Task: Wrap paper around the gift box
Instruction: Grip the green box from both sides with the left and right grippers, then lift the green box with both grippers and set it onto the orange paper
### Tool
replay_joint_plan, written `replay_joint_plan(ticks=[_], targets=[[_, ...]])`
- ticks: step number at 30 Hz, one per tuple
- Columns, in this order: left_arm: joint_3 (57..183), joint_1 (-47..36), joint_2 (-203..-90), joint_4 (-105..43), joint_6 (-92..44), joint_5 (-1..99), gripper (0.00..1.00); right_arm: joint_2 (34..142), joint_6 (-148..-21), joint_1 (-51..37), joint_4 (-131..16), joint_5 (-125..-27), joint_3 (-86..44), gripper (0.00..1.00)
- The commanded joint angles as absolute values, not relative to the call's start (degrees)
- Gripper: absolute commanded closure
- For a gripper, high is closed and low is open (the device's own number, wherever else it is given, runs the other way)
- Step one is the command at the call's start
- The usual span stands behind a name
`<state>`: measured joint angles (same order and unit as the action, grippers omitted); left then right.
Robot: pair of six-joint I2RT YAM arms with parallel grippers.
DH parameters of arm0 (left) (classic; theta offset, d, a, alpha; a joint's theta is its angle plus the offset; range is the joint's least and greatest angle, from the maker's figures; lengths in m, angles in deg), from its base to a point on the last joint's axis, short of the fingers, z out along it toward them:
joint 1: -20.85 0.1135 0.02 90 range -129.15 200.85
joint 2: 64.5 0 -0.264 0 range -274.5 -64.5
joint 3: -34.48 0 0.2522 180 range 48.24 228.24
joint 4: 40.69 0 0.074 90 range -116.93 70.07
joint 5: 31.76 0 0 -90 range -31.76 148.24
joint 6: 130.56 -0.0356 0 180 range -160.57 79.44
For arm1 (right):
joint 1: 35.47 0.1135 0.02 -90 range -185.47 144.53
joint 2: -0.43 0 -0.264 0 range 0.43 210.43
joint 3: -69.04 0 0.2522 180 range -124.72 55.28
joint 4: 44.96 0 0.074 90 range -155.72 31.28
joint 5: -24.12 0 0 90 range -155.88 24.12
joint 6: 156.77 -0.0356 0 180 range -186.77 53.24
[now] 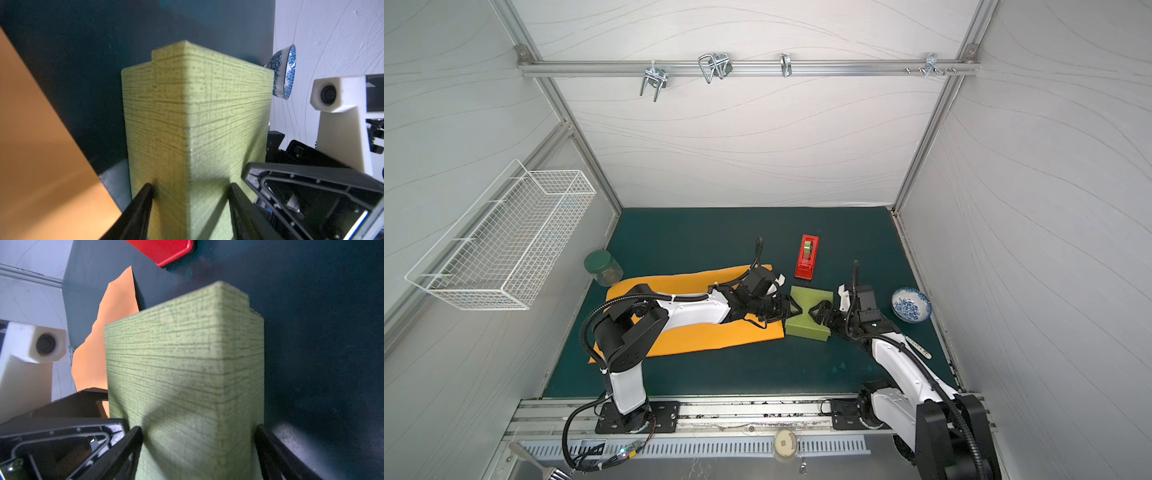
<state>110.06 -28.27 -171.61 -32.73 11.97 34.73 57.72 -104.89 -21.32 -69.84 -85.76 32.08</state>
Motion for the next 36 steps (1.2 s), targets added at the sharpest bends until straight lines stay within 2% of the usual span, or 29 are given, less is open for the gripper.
replay_joint_plan(ticks=[1, 8, 21, 28, 36], targets=[[115.2, -30.5, -172.5, -39.1, 13.1, 29.0, 0.42, 56.9, -108.5, -16.8, -60.7, -94.1, 29.0, 0.16], [116.9, -29.6, -169.6, -35.5, 11.3, 29.3, 0.43, 58.0, -110.4, -13.8, -58.3, -91.3, 26.5, 0.18], [111.0, -26.6, -160.2, -34.6, 10.1, 30.2, 0.43, 60.0, -110.8, -5.2, -57.9, -84.4, 20.9, 0.20], [101.6, -21.2, -152.1, -33.7, 9.9, 31.9, 0.43, 70.3, -111.3, 1.9, -53.9, -80.6, 15.9, 0.20], [89.4, -9.5, -139.1, -29.8, 8.1, 32.1, 0.43, 89.3, -112.3, 12.6, -49.4, -78.7, 4.0, 0.20]])
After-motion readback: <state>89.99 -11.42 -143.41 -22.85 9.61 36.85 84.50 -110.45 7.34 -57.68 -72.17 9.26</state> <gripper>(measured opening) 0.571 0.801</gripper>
